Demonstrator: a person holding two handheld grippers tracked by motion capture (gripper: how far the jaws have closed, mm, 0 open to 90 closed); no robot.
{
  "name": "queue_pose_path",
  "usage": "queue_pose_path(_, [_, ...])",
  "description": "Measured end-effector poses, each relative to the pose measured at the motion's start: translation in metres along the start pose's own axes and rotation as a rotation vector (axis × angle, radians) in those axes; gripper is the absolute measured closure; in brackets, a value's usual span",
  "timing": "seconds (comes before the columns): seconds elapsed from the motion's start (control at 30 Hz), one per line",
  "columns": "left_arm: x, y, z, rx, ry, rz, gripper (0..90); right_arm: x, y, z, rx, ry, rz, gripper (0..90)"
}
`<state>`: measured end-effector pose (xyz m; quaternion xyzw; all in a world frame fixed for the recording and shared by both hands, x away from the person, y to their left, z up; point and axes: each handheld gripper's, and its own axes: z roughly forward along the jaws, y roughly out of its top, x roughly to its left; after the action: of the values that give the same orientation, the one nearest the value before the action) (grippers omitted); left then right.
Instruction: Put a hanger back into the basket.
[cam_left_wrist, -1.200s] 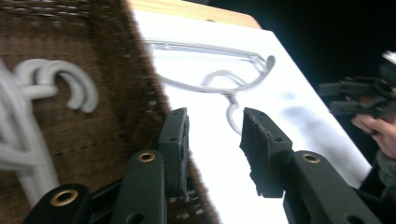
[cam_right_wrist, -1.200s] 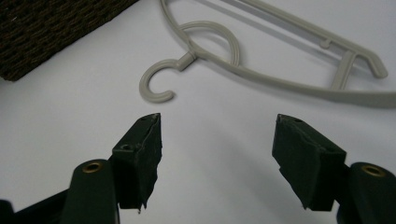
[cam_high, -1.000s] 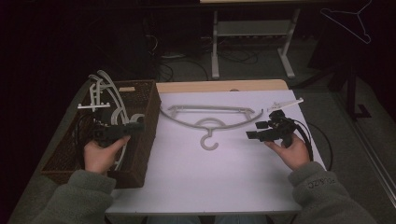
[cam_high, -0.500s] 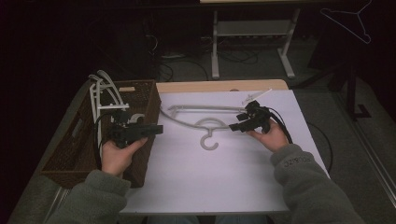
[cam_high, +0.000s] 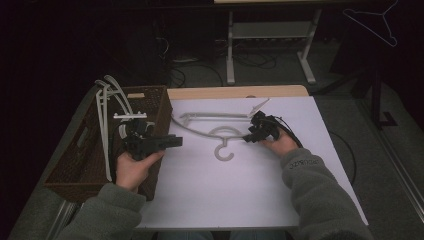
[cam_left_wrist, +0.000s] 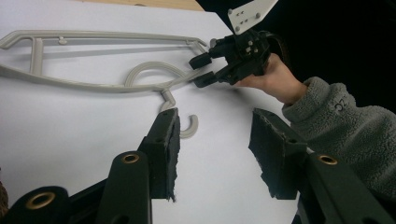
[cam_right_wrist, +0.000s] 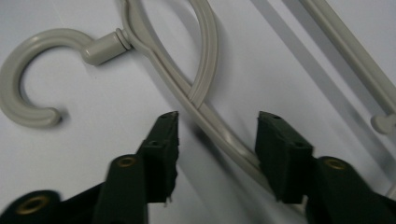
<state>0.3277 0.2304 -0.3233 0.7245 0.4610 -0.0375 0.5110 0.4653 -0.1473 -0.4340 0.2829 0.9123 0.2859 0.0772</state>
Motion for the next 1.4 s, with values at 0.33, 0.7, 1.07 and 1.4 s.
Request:
queue_pose_path(0.33, [0.002, -0.003, 0.001, 0.007, -0.015, -0.009, 51.1, 0.008, 0.002, -0.003, 0.067, 0.061, -0.127, 60.2])
queue_pose_path(0.7, [0.001, -0.003, 0.005, 0.011, -0.026, -0.012, 50.2, 0.013, -0.001, -0.004, 0.106, 0.125, -0.191, 78.9])
queue_pose_path(1.07, [-0.004, -0.011, 0.014, 0.024, -0.055, 0.004, 49.3, 0.022, -0.005, -0.010, 0.112, 0.195, -0.099, 81.5])
queue_pose_path(1.4, [-0.021, -0.020, 0.037, 0.061, -0.072, 0.053, 48.7, 0.029, -0.016, -0.031, 0.018, 0.267, 0.055, 81.5])
